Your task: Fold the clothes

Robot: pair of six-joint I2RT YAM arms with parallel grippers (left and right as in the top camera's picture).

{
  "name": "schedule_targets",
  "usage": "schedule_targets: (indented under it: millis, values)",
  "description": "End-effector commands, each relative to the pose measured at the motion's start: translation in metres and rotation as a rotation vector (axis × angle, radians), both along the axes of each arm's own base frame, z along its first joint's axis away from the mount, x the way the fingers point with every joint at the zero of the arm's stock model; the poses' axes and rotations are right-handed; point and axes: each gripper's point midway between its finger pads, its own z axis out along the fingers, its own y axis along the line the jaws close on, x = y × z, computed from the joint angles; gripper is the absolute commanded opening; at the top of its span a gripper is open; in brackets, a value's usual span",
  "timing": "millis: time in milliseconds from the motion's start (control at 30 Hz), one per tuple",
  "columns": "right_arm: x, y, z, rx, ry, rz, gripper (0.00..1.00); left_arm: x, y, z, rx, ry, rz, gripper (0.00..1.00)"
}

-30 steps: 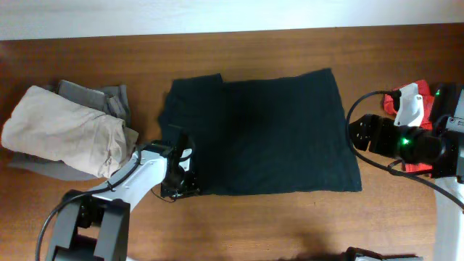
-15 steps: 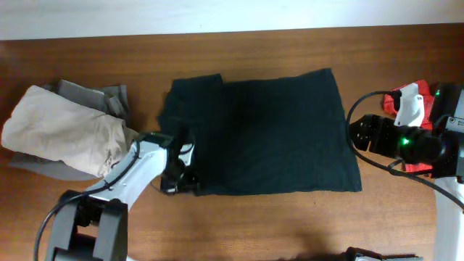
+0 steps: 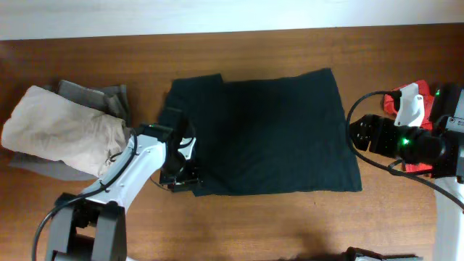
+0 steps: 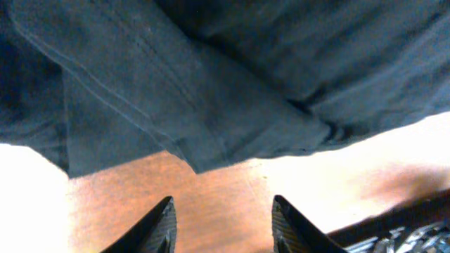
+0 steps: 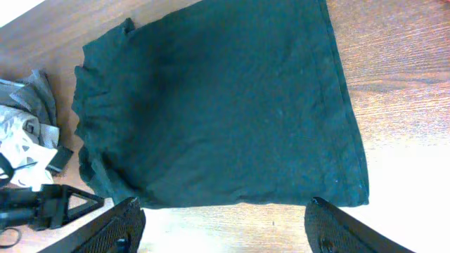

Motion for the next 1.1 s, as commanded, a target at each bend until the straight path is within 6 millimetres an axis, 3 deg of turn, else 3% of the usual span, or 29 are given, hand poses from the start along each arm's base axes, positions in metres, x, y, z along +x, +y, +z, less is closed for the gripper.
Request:
schedule_targets:
  millis: [0,500,833,967,1067]
  values:
    - [-0.001,-0.002,-0.002,-0.014,0.001,0.002,0.78,-0.015,0.005,-0.016,0.014,0.021,-0.013,0.45]
    - [-0.001,-0.002,-0.002,-0.014,0.002,0.002,0.78,-0.022,-0.001,-0.044,0.027,0.050,-0.056,0.44]
    - [-0.001,-0.002,-0.002,-0.014,0.001,0.002,0.78,-0.021,-0.004,-0.053,0.029,0.063,-0.064,0.05]
    - [-0.001,-0.002,-0.002,-0.014,0.002,0.002,0.78,-0.016,-0.008,-0.039,0.021,0.070,-0.064,0.01]
    - [-0.001,-0.002,-0.002,-0.014,0.002,0.002,0.78,-0.002,-0.013,-0.016,0.011,0.039,-0.070,0.01]
